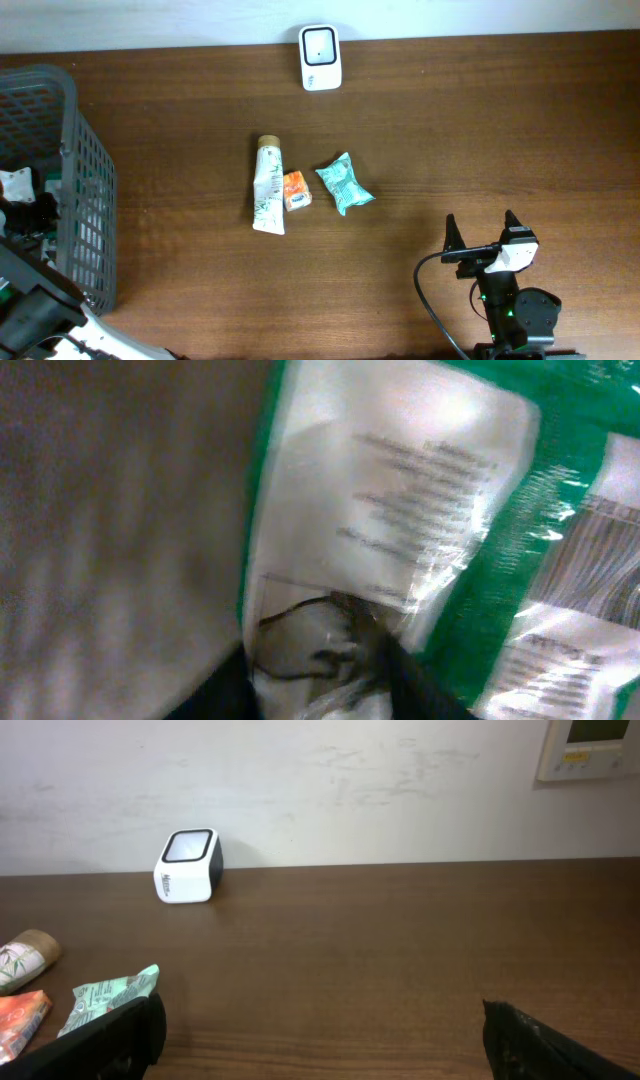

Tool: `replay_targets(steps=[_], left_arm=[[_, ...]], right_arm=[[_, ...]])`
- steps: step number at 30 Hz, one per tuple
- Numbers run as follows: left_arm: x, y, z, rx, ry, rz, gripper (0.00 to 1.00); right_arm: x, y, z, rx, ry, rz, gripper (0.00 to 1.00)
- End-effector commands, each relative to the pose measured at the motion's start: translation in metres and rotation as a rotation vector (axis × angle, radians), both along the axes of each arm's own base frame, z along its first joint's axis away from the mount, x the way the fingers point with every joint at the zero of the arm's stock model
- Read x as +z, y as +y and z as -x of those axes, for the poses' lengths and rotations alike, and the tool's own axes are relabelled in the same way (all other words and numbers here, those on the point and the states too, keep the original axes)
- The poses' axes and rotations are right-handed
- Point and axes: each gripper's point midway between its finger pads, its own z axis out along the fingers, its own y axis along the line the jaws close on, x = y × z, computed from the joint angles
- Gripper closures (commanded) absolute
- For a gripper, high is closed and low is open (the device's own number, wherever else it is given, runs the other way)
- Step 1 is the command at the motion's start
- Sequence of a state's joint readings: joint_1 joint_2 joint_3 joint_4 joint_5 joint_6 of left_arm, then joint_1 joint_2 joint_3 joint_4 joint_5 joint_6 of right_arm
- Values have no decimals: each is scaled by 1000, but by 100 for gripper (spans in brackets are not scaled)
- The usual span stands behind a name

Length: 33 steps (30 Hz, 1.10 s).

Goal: Scan the item barcode
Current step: 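Reach the left gripper into the basket and grasp the green-white packet, then carry the green-white packet out and lay it left of the tube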

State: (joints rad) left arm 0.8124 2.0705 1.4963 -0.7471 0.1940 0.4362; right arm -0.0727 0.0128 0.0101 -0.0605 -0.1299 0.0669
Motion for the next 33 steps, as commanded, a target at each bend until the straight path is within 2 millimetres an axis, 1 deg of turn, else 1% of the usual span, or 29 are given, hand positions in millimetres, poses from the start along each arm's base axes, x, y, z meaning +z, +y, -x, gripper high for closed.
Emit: replay_targets(steps=[1,2,4,5,6,9,10,12,13,14,16,17,18,19,20,21,22,23,24,25,26,28,30,31,32,33], left_arm=[[-40,-23,18,-10,82,102,91],[-40,-22,18,-10,81,101,100],[-34,-21,16,-9,78,100,100],[-26,-18,14,11,72,98,100],[-14,-13,9,35,61,93,100],[44,7,-10,117,-15,45,100],[76,16,-18,148,-64,13,100],[123,25,-27,184,-141,-38,100],[157,29,-31,207,-201,-76,100],[187,28,-33,229,-260,-108,100],[231,20,-39,206,-356,-154,100],[259,14,-42,188,-415,-198,100],[289,6,-45,172,-480,-243,100],[330,-7,-47,167,-578,-288,100],[361,-21,-47,171,-660,-310,100],[392,-39,-44,174,-743,-321,100],[411,-54,-42,176,-797,-316,100],[429,-74,-39,175,-849,-294,100],[441,-94,-38,159,-886,-274,100],[452,-124,-40,113,-919,-240,100],[454,-137,-42,97,-928,-216,100],[450,-177,-54,37,-923,-129,100],[432,-210,-64,-23,-867,-57,100],[423,-220,-68,-44,-836,-35,100],[408,-232,-73,-69,-785,-8,100],[387,-244,-79,-89,-712,13,100]], right_arm=[[-2,0,0,3,3,6,2],[-2,0,0,3,3,6,2],[-2,0,0,3,3,6,2],[-2,0,0,3,3,6,2],[-2,0,0,3,3,6,2],[-2,0,0,3,3,6,2],[-2,0,0,3,3,6,2],[-2,0,0,3,3,6,2],[-2,0,0,3,3,6,2],[-2,0,0,3,3,6,2],[-2,0,0,3,3,6,2],[-2,0,0,3,3,6,2],[-2,0,0,3,3,6,2],[-2,0,0,3,3,6,2],[-2,0,0,3,3,6,2],[-2,0,0,3,3,6,2],[-2,0,0,3,3,6,2],[-2,0,0,3,3,6,2],[-2,0,0,3,3,6,2],[-2,0,0,3,3,6,2],[-2,0,0,3,3,6,2],[-2,0,0,3,3,6,2],[-2,0,0,3,3,6,2],[-2,0,0,3,3,6,2],[-2,0,0,3,3,6,2],[-2,0,0,3,3,6,2]])
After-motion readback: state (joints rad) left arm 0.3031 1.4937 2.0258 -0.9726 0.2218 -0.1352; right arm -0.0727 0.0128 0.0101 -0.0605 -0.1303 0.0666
